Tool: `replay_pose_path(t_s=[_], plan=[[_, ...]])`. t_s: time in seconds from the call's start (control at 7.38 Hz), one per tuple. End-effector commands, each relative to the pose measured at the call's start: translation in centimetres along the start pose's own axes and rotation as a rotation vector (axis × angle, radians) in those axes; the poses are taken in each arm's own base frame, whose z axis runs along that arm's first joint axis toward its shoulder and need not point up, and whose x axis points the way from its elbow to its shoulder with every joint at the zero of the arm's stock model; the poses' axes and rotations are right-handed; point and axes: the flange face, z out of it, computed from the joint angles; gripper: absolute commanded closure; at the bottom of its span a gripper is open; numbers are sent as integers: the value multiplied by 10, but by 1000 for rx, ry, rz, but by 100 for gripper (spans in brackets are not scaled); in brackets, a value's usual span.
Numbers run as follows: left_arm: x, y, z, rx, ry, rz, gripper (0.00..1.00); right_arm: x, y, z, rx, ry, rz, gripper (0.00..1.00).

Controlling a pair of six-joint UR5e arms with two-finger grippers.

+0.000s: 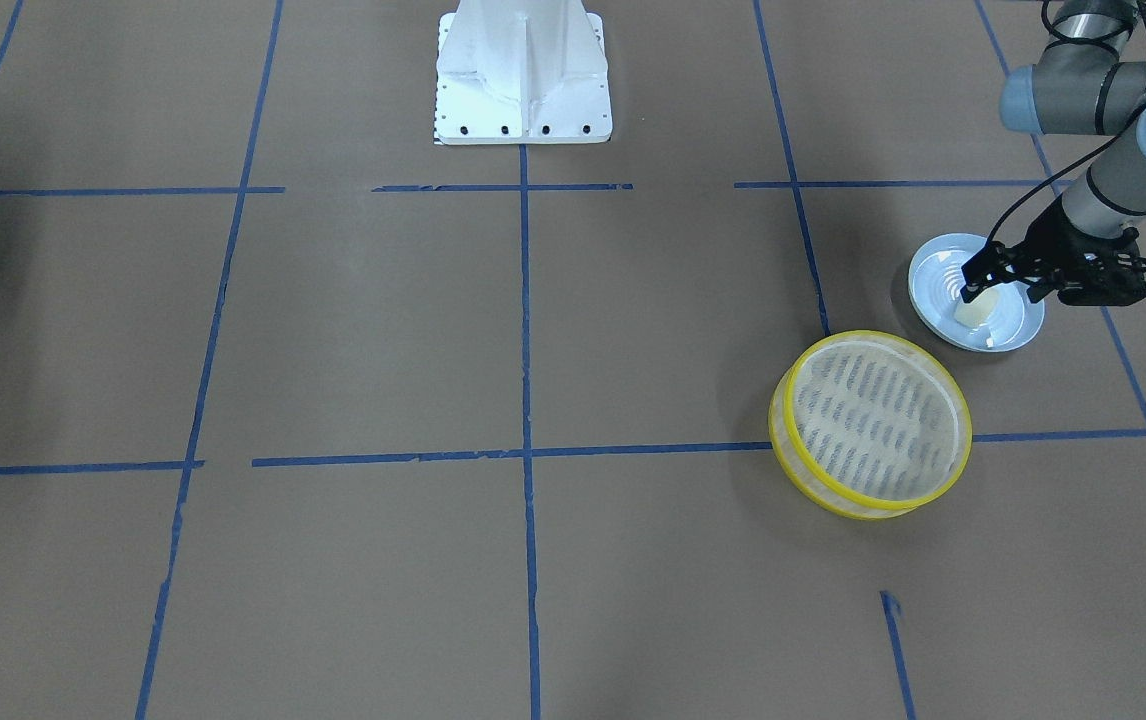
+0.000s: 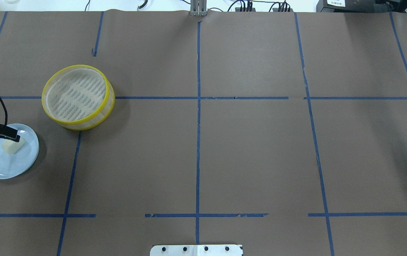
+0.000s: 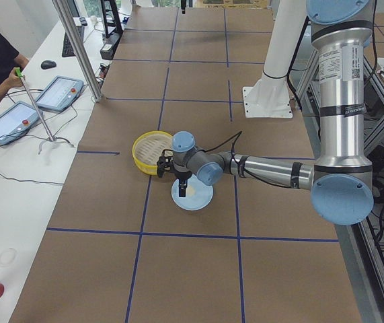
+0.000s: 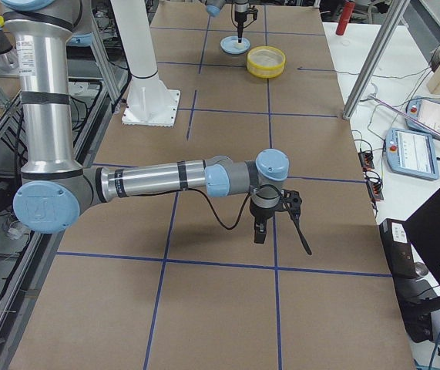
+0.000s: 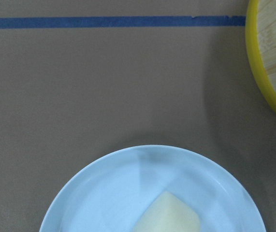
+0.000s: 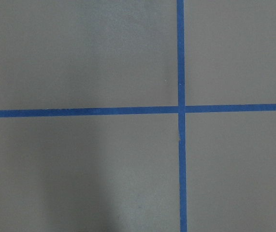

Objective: Place bun in steamer
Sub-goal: 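Move the left gripper down over the pale bun on the blue plate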

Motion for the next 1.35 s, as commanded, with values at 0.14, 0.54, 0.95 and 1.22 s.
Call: replay_pose_path(t_s=[0.14, 0.54, 0.95, 1.22], plan=[[8, 4, 20, -27, -5, 22, 0, 0, 0, 0, 0, 0, 0, 0], [11, 5, 24, -12, -25, 35, 0, 0, 0, 0, 0, 0, 0, 0], [10, 5, 24, -12, -27, 31, 21, 0, 0, 0, 0, 0, 0, 0], [11, 4, 23, -11, -25, 31, 40, 0, 0, 0, 0, 0, 0, 0]])
